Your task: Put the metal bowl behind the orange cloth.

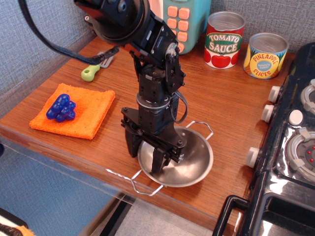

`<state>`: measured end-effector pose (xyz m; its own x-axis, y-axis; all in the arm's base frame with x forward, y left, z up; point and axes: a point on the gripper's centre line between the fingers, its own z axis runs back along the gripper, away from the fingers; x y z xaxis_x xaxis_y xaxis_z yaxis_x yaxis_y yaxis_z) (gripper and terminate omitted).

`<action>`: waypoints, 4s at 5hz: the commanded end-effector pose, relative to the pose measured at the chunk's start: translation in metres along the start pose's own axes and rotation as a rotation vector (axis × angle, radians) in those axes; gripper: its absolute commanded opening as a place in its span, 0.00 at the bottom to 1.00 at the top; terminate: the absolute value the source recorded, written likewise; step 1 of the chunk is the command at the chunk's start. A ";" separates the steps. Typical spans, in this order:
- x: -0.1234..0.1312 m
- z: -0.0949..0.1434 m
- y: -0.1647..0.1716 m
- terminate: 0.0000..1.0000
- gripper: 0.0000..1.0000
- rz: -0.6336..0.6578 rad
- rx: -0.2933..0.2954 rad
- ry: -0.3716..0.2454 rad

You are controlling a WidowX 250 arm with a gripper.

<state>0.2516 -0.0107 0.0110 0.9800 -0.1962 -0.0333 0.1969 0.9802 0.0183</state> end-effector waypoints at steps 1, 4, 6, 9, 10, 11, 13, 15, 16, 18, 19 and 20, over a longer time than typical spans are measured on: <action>0.002 0.013 0.011 0.00 0.00 0.008 -0.003 -0.029; 0.019 0.073 0.024 0.00 0.00 -0.010 -0.090 -0.144; 0.067 0.099 0.086 0.00 0.00 0.136 -0.013 -0.209; 0.107 0.042 0.172 0.00 0.00 0.406 0.017 -0.118; 0.107 0.040 0.174 0.00 0.00 0.413 0.021 -0.117; 0.102 0.038 0.173 0.00 1.00 0.423 0.023 -0.089; 0.096 0.048 0.167 0.00 1.00 0.418 0.000 -0.102; 0.082 0.077 0.161 0.00 1.00 0.313 0.048 -0.169; 0.072 0.086 0.153 0.00 1.00 0.296 0.072 -0.159; 0.057 0.083 0.150 0.00 1.00 0.266 0.057 -0.127; 0.057 0.083 0.150 0.00 1.00 0.266 0.057 -0.127; 0.057 0.083 0.150 1.00 1.00 0.266 0.057 -0.127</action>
